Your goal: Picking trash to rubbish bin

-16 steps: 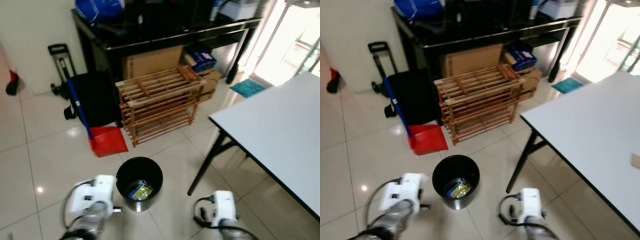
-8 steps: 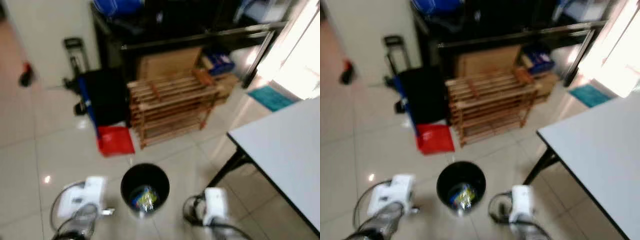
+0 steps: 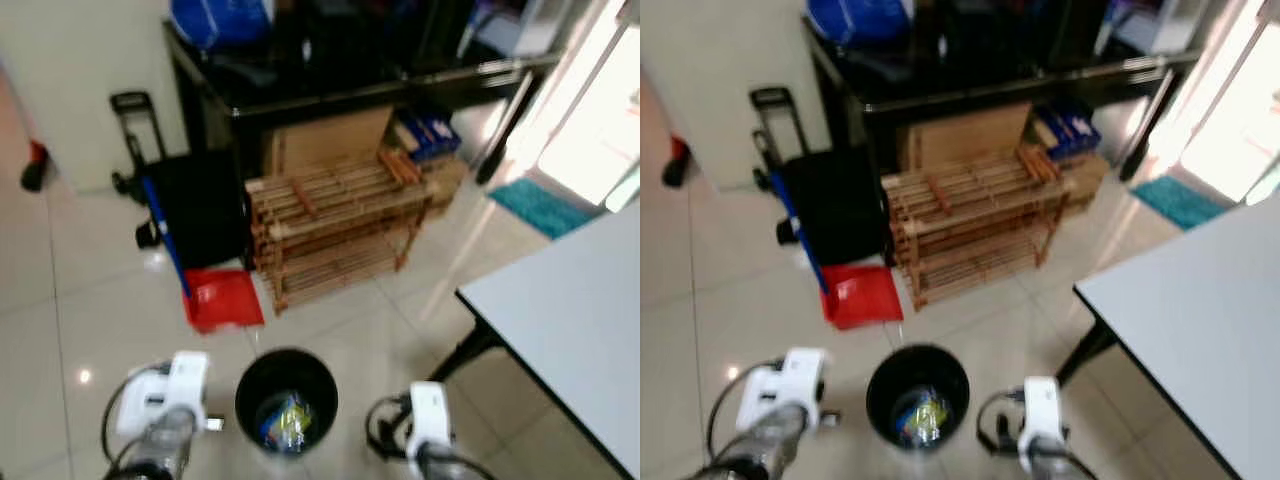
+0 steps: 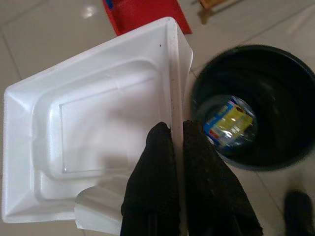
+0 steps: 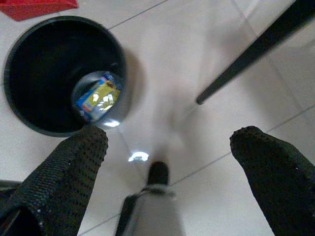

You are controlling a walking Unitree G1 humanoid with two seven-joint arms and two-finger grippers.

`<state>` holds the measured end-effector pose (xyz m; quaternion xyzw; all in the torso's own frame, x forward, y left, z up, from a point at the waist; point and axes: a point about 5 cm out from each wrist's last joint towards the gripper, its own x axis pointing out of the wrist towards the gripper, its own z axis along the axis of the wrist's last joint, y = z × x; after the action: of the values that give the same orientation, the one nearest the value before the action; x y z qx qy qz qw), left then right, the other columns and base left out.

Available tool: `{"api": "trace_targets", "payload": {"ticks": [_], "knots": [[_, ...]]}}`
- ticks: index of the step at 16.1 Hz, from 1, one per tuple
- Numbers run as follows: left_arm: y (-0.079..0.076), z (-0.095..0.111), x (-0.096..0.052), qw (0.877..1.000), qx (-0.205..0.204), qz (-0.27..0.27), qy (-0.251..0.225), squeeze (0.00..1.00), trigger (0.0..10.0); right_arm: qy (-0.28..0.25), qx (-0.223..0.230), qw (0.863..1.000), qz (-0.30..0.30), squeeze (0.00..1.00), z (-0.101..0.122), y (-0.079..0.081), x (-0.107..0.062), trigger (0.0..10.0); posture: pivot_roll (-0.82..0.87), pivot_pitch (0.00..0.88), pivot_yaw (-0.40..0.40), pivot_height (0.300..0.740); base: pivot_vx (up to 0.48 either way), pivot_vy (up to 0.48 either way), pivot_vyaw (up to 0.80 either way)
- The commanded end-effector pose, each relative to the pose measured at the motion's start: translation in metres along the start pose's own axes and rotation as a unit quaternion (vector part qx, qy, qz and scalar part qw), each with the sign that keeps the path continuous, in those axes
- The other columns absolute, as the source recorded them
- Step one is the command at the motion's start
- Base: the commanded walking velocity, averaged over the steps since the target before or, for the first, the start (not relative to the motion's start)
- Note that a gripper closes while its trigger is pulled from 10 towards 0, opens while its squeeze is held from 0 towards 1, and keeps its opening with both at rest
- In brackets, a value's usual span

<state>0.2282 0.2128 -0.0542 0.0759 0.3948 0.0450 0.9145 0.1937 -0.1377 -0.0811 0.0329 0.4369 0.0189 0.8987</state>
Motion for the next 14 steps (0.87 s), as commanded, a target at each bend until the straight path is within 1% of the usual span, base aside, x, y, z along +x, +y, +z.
{"api": "trace_targets", "payload": {"ticks": [1,11,13,14], "knots": [[-0.0138,0.0041,0.0007,1.0,-0.002,-0.016,-0.005,0.0,10.0,-0.004,0.006,1.0,-0.021,0.0,0.0025,-0.0163,-0.001,10.0,0.0,0.055,-0.047,0.74,0.33,0.0,-0.8],[-0.0143,0.0049,0.0008,1.0,0.0,-0.017,-0.007,0.0,10.0,-0.006,0.002,1.0,-0.022,0.0,0.003,-0.0166,-0.0009,10.0,0.0,0.057,-0.047,0.74,0.318,0.0,0.0],[-0.0129,0.0065,0.0009,1.0,-0.002,-0.015,-0.013,0.0,10.0,-0.007,-0.001,1.0,-0.02,0.0,0.0035,-0.0161,-0.0008,10.0,0.0,0.06,-0.05,0.74,0.0,0.0,0.0],[-0.0099,0.0085,0.0013,1.0,-0.003,-0.011,-0.016,0.0,10.0,-0.003,-0.015,1.0,-0.017,0.0,0.0056,-0.0163,-0.0002,10.0,0.0,0.063,-0.05,0.74,0.0,0.0,0.0]]}}
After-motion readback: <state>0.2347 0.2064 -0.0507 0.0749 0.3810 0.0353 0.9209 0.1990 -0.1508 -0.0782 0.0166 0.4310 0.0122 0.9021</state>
